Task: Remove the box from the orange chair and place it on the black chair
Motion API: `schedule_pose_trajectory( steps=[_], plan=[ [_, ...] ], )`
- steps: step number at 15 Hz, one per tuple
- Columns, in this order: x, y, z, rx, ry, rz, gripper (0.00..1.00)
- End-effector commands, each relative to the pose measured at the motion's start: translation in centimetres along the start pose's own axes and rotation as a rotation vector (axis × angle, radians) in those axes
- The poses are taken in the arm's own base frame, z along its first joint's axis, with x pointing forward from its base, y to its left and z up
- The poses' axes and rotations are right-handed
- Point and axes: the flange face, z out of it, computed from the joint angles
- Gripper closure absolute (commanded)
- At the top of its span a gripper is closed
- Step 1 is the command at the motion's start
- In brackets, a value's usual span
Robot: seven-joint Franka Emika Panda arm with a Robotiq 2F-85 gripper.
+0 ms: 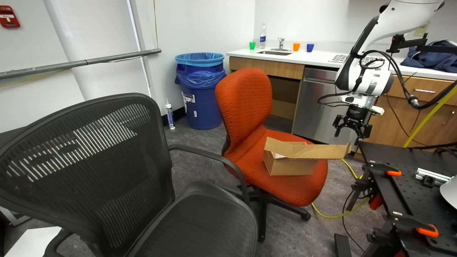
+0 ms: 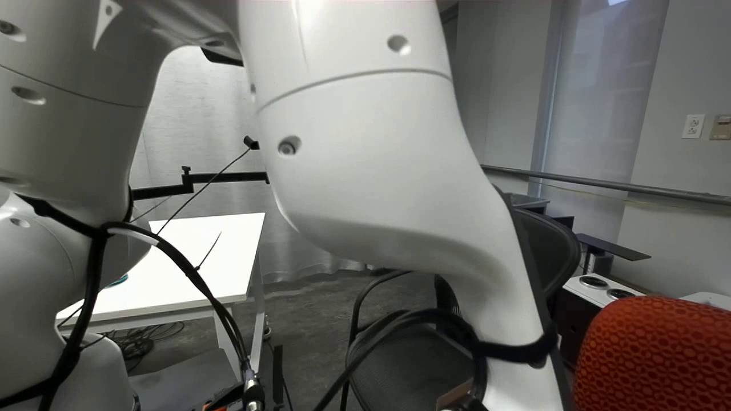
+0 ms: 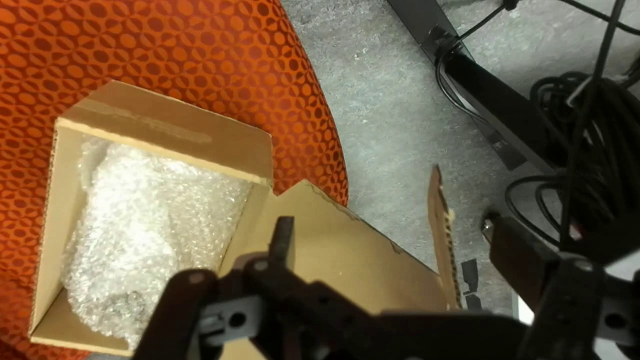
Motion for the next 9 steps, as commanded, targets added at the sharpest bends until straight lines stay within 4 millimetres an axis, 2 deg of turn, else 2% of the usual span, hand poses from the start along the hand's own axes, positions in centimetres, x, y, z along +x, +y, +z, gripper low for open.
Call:
schedule_pose_trajectory(
  steps=[1, 3, 4, 5, 6, 9],
  plan=[
    [5.9, 0.1, 3.2, 0.009, 0.073, -0.057, 0.00],
    [8.9, 0.7, 3.8, 0.023, 0.105, -0.094, 0.01],
    [9.8, 0.6, 4.6, 0.031, 0.124, -0.109, 0.07],
    [10.9, 0.8, 5.2, 0.048, 0.120, -0.122, 0.25],
    [11.6, 0.9, 5.5, 0.052, 0.123, -0.137, 0.30],
    [12.8, 1.3, 6.0, 0.050, 0.127, -0.153, 0.54]
  ],
)
